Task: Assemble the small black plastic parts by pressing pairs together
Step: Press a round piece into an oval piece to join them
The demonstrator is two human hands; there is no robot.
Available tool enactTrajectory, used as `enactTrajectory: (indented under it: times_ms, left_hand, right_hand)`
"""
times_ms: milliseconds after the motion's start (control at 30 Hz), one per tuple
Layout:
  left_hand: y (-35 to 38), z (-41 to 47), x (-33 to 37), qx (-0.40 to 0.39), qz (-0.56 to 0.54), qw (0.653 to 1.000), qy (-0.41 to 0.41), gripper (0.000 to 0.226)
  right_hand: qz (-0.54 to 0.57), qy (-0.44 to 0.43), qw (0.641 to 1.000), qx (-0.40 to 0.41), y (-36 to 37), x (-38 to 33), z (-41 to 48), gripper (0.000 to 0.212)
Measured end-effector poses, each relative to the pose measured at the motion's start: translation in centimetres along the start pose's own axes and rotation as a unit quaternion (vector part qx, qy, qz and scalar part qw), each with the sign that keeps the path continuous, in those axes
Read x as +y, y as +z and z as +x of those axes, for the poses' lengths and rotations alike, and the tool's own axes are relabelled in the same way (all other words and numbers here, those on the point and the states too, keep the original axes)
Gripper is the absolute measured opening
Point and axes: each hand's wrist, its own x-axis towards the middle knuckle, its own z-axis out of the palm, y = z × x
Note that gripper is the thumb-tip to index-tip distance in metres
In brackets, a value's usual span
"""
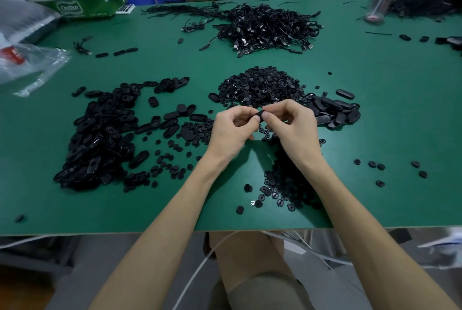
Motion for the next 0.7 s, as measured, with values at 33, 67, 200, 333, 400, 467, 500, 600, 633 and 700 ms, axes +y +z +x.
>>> enactTrajectory:
  times_ms: [33, 67, 200, 333, 400, 467, 500, 600, 633, 700]
  left_hand:
    - [0.03, -0.03, 0.03, 0.003, 0.004, 1.000, -0.001, 0.011]
    - [0.08, -0.05, 0.04, 0.005, 0.009, 1.000, -0.002, 0.014]
    - [0.15, -0.10, 0.08, 0.000, 0.007, 1.000, -0.003, 0.019]
    - [0.13, 0.00, -0.16, -0.005, 0.009, 1.000, -0.002, 0.020]
    - [0.18, -0.03, -0.23, -0.007, 0.006, 1.000, 0.001, 0.022]
    - [0.19, 0.00, -0.25, -0.010, 0.008, 1.000, 0.005, 0.024]
    - [0.16, 0.03, -0.28, -0.012, 0.009, 1.000, 0.008, 0.026]
    - [0.18, 0.05, -0.33, -0.016, 0.015, 1.000, 0.017, 0.029]
    - [0.18, 0.02, -0.33, -0.016, 0.018, 1.000, 0.020, 0.028]
    - [0.12, -0.04, -0.29, -0.017, 0.021, 0.999, 0.025, 0.024]
  right_hand:
    - [0.000, -0.001, 1.000, -0.003, 0.04, -0.04, -0.07, 0.004]
    - [-0.002, -0.003, 1.000, -0.008, 0.13, -0.08, -0.15, 0.003]
    - [-0.009, -0.004, 1.000, -0.023, 0.30, -0.10, -0.28, 0.003]
    - [-0.011, -0.013, 1.000, -0.026, 0.18, -0.07, -0.30, 0.005]
    - [-0.011, -0.015, 0.999, -0.026, 0.16, -0.04, -0.33, 0.006]
    - [-0.010, -0.016, 1.000, -0.023, 0.13, 0.02, -0.32, 0.006]
    - [-0.008, -0.016, 1.000, -0.022, 0.12, 0.05, -0.32, 0.006]
    - [0.000, -0.012, 1.000, -0.016, 0.13, 0.11, -0.37, 0.009]
    - [0.000, -0.012, 1.000, -0.013, 0.14, 0.10, -0.37, 0.010]
    - [0.003, -0.009, 1.000, -0.006, 0.06, 0.09, -0.33, 0.012]
